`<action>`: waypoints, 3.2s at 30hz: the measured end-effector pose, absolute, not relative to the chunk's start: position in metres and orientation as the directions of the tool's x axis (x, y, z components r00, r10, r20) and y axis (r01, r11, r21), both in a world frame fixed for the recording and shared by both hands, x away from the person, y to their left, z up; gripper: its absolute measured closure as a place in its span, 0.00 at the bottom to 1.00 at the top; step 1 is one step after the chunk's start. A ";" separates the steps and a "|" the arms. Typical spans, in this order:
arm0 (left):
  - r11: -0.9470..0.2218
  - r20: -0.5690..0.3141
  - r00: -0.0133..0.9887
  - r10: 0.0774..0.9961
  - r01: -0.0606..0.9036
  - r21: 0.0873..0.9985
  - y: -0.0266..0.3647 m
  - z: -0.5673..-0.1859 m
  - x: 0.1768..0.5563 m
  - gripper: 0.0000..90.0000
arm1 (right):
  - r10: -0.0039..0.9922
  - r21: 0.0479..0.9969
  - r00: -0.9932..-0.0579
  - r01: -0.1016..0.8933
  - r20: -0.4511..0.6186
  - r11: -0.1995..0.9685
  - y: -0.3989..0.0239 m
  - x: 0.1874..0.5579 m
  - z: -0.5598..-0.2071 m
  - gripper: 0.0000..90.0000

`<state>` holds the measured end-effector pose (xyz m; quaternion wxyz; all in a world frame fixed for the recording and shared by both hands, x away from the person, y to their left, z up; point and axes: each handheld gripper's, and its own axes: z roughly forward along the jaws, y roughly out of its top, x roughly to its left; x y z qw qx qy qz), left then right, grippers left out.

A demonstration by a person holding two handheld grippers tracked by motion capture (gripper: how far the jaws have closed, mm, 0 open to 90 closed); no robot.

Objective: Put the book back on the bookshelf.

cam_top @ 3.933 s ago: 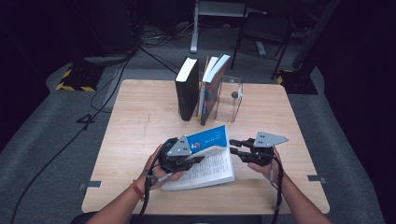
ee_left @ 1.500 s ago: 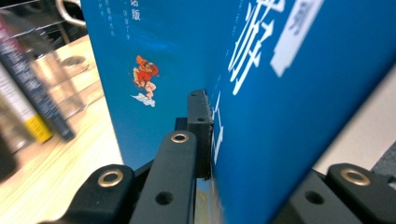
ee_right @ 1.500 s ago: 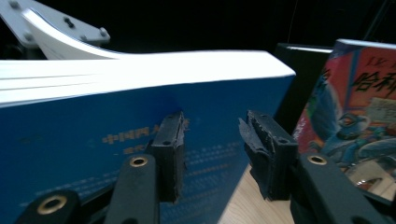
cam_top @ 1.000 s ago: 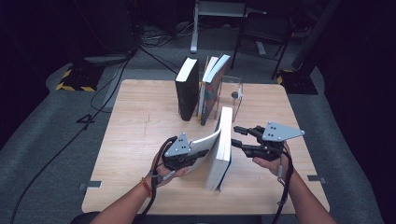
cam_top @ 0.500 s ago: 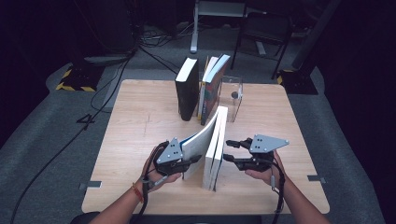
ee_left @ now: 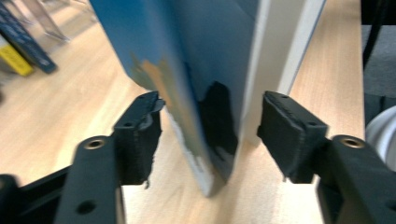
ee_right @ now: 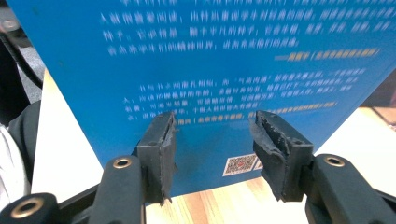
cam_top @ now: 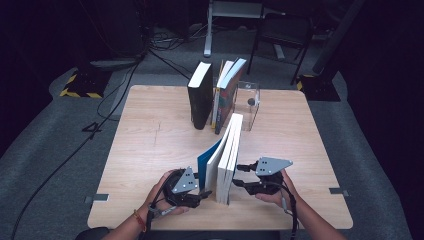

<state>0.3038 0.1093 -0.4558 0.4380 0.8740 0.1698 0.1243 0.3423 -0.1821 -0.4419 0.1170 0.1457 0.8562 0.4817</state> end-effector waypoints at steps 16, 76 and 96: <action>-0.411 0.022 0.870 0.493 0.210 0.887 0.092 -0.437 0.299 0.25 | 0.395 0.858 -0.917 0.157 -0.057 0.488 -0.163 0.349 -0.463 0.52; -0.325 0.003 0.939 0.343 0.116 0.938 0.119 -0.397 0.352 0.65 | 0.502 0.872 -0.864 0.208 -0.049 0.443 -0.202 0.394 -0.441 0.36; -0.364 0.069 0.931 0.358 0.071 0.929 0.135 -0.396 0.358 0.59 | 0.353 0.862 -0.935 0.149 -0.038 0.485 -0.180 0.409 -0.452 0.39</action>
